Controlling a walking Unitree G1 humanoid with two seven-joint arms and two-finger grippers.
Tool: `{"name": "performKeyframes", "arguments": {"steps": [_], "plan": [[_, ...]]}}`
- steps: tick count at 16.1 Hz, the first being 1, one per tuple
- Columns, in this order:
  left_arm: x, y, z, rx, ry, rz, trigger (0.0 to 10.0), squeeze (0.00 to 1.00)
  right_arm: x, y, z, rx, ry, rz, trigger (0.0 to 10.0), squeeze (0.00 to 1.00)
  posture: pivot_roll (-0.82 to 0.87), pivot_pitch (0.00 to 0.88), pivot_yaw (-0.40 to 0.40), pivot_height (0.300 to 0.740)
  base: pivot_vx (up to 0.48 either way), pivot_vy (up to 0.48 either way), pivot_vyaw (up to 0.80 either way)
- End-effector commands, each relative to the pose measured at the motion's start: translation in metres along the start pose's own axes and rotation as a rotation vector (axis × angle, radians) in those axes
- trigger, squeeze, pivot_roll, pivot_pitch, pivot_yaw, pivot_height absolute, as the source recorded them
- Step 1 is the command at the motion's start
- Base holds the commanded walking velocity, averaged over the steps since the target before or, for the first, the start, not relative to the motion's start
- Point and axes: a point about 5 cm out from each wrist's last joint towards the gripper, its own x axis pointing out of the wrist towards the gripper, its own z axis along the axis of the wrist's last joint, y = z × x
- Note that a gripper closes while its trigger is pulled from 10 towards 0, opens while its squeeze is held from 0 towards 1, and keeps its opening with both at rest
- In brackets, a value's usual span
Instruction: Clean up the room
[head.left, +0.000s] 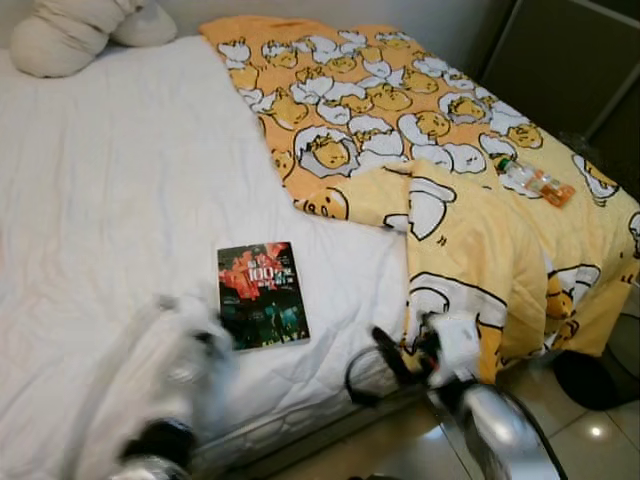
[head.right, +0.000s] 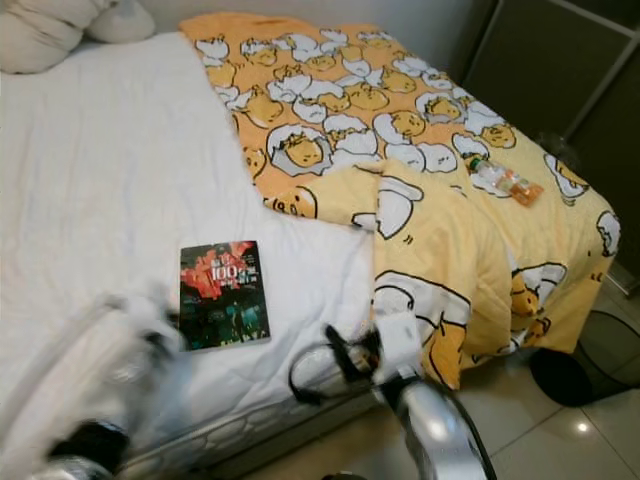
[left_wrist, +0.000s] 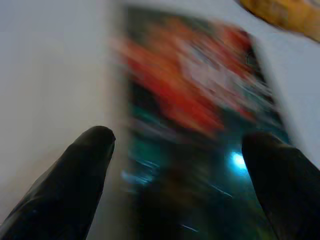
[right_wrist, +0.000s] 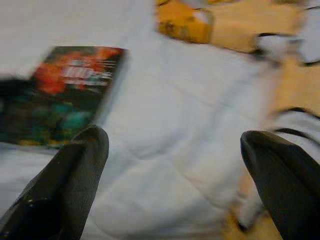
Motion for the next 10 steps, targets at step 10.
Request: {"name": "performKeyframes", "arguments": {"steps": [10], "plan": [[-0.005, -0.013, -0.029, 0.113, 0.153, -0.030, 10.0, 0.00, 0.005, -0.008, -0.018, 0.084, 0.069, 0.088, 10.0, 0.00, 0.04, 0.000, -0.063, 0.740, 0.000, 0.000, 0.00]]}}
